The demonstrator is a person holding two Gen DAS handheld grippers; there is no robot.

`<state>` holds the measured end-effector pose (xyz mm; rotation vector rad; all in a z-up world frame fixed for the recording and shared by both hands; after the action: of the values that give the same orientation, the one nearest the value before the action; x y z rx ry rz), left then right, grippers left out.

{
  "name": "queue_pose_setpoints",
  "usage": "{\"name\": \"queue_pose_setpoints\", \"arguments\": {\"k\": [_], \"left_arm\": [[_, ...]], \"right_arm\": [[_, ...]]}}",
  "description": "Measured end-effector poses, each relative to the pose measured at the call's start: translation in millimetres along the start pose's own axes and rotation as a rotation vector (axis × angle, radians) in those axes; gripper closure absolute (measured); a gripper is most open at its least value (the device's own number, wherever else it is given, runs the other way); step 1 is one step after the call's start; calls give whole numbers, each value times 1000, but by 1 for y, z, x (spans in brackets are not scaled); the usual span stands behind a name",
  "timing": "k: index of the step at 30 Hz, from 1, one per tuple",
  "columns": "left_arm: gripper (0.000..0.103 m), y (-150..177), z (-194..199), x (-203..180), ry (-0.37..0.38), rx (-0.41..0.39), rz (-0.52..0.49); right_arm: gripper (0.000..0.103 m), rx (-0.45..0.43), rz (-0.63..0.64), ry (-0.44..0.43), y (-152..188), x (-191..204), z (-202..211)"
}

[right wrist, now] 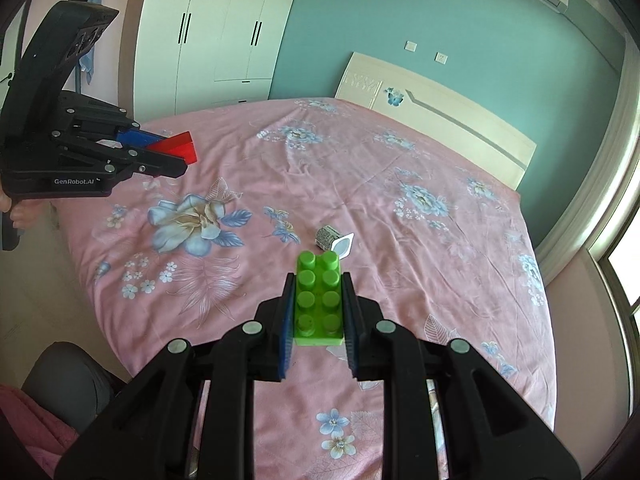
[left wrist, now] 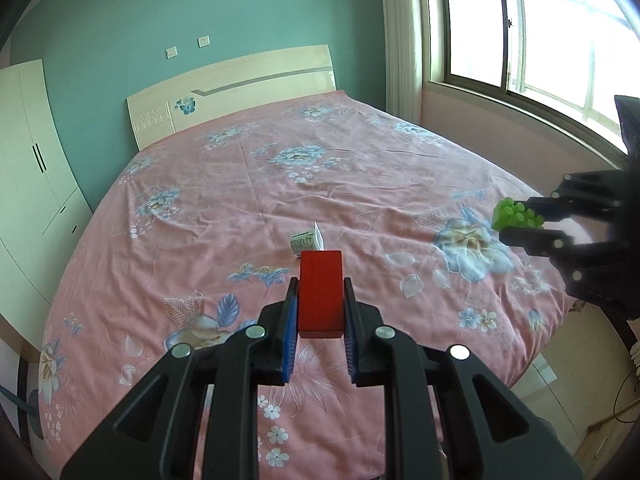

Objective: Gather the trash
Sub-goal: 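Lift the red block and green brick and carry both over the bin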

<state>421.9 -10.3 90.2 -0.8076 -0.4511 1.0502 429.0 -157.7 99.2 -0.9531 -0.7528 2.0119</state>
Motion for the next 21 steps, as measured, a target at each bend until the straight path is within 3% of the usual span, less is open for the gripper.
{"name": "queue_pose_setpoints", "arguments": {"k": [11, 21], "left_arm": [[81, 21, 78, -27, -42, -45, -26], [81, 68, 103, -37, -54, -22, -23]], "right_arm": [[80, -58, 12, 41, 1, 7, 84], [80, -58, 25, 17, 27, 33, 119]]}}
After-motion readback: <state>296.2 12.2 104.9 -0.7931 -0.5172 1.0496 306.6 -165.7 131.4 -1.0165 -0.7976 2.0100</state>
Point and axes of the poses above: each gripper's, at about its wrist camera, not at the fingertips, and z roughly against the way its jaws point, x to its left, y to its underside, the point moved 10 cm from there along -z, roughly the way its jaws point, and after that the axes turned 12 degrees about y, right-handed, at the moved point
